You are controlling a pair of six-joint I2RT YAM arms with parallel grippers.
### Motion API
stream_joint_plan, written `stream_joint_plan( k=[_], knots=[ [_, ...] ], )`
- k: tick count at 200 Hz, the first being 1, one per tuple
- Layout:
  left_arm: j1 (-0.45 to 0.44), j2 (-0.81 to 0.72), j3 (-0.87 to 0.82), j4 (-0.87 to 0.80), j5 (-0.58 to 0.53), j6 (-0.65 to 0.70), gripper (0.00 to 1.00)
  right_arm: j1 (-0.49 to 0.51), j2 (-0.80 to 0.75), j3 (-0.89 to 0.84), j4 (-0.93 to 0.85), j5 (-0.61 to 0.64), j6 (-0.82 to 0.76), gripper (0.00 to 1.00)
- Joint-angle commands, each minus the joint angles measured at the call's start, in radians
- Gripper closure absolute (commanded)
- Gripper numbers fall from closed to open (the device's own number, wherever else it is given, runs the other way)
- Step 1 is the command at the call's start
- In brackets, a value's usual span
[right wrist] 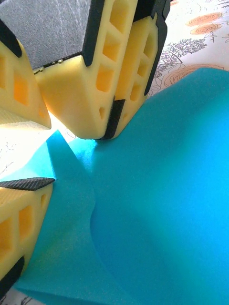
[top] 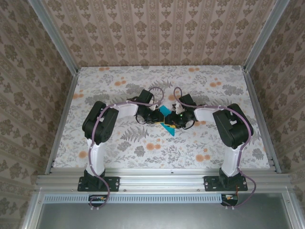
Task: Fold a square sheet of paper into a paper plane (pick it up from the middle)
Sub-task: Third fold the triangle at the center of the table.
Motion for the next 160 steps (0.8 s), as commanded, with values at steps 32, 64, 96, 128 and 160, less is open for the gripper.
stream_joint_plan(
  k=[32, 64, 96, 128, 160],
  knots=[
    [0.009, 0.018, 0.045, 0.011, 0.015, 0.0, 0.81, 0.015, 0.025, -0.034, -0.006, 0.002, -0.029, 0.7],
    [0.011, 0.018, 0.056, 0.006, 0.015, 0.002, 0.81, 0.014, 0.027, -0.034, -0.014, 0.003, -0.034, 0.8],
    [0.011, 0.021, 0.061, -0.005, 0.015, 0.008, 0.81, 0.014, 0.025, -0.028, -0.032, 0.007, -0.05, 0.86],
    [0.011, 0.025, 0.058, -0.006, 0.015, 0.01, 0.82, 0.014, 0.029, -0.028, -0.035, 0.005, -0.057, 0.88],
    [0.011, 0.02, 0.063, -0.009, 0.015, 0.011, 0.82, 0.014, 0.036, -0.025, -0.045, 0.011, -0.069, 0.9]
  ],
)
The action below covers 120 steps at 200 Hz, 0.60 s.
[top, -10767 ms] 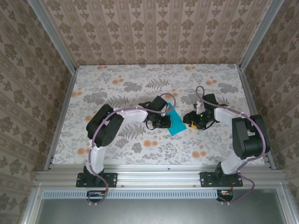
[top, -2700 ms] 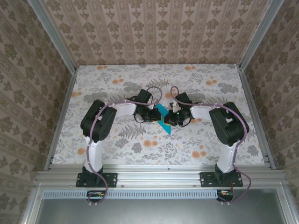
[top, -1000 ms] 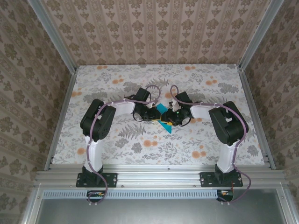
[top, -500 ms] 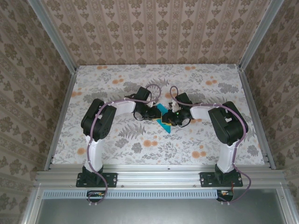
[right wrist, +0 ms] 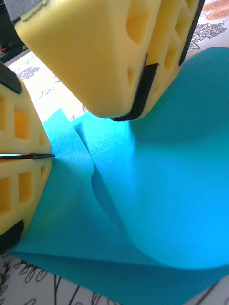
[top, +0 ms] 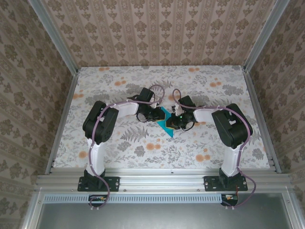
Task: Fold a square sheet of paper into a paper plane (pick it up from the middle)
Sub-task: Third fold the triangle at the center of the table.
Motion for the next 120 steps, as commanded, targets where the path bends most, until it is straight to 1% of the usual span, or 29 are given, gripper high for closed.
stream_joint_plan(
  k=[1, 30, 72, 120],
  knots=[
    [0.009, 0.013, 0.027, -0.015, 0.012, 0.011, 0.82, 0.006, 0.029, -0.009, -0.043, 0.012, -0.029, 0.9],
    [0.01, -0.014, 0.033, -0.049, 0.001, 0.03, 0.81, 0.006, 0.032, -0.006, -0.054, 0.016, -0.036, 0.93],
    [0.002, -0.052, -0.002, -0.099, -0.03, 0.045, 0.76, 0.006, 0.037, -0.009, -0.054, 0.014, -0.041, 0.97],
    [-0.027, -0.072, -0.048, -0.086, -0.034, 0.037, 0.73, 0.007, 0.041, -0.014, -0.049, 0.008, -0.045, 0.98]
  ],
)
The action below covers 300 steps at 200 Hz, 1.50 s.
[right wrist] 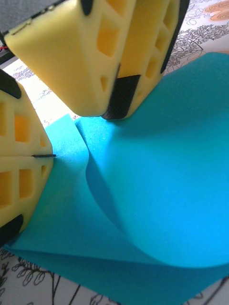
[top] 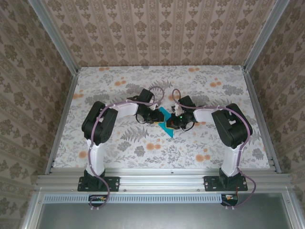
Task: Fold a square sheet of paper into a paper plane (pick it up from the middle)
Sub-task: Third fold the triangle at the center of the table.
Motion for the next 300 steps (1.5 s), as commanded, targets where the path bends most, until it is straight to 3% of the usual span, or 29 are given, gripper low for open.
stream_joint_plan(
  k=[1, 146, 203, 235, 300],
  knots=[
    [-0.018, -0.049, -0.025, -0.021, -0.009, 0.019, 0.73, 0.007, 0.039, -0.014, -0.048, 0.013, -0.029, 0.98],
    [-0.038, -0.054, -0.065, -0.021, -0.008, 0.0, 0.81, 0.005, 0.028, -0.032, -0.028, 0.006, -0.022, 0.99],
    [-0.039, -0.07, -0.067, -0.045, -0.02, 0.011, 0.9, 0.006, 0.021, -0.032, -0.03, 0.004, -0.021, 0.99],
    [-0.039, -0.064, -0.065, -0.06, -0.029, 0.022, 0.95, 0.005, 0.001, -0.03, -0.031, 0.004, -0.018, 0.95],
    [-0.039, -0.055, -0.06, -0.121, -0.082, 0.065, 0.97, -0.006, -0.044, -0.023, -0.033, -0.006, -0.007, 0.88]
  ],
)
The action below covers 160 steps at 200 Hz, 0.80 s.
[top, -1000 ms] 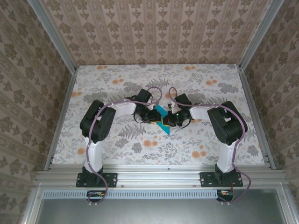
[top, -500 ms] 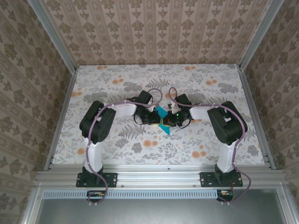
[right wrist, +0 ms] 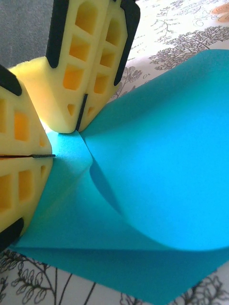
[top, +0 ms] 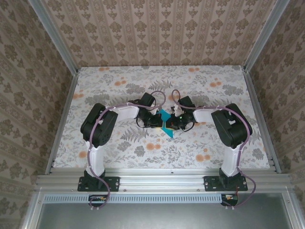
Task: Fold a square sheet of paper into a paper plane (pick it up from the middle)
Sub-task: Third fold the triangle at the center of the table.
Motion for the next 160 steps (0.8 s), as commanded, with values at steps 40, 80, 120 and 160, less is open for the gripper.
stream_joint_plan(
  k=[40, 80, 120, 160],
  knots=[
    [-0.004, -0.009, -0.001, -0.106, -0.069, 0.065, 0.97, -0.024, -0.073, -0.008, -0.045, 0.013, -0.007, 0.85],
    [-0.004, -0.001, 0.001, -0.124, -0.082, 0.08, 0.97, -0.035, -0.053, 0.017, -0.051, 0.021, -0.007, 0.85],
    [-0.004, 0.007, 0.003, -0.135, -0.095, 0.093, 0.97, -0.037, -0.014, 0.046, -0.051, 0.03, -0.007, 0.85],
    [-0.004, 0.015, 0.003, -0.145, -0.11, 0.104, 0.97, -0.039, 0.021, 0.068, -0.065, 0.048, -0.015, 0.85]
  ],
)
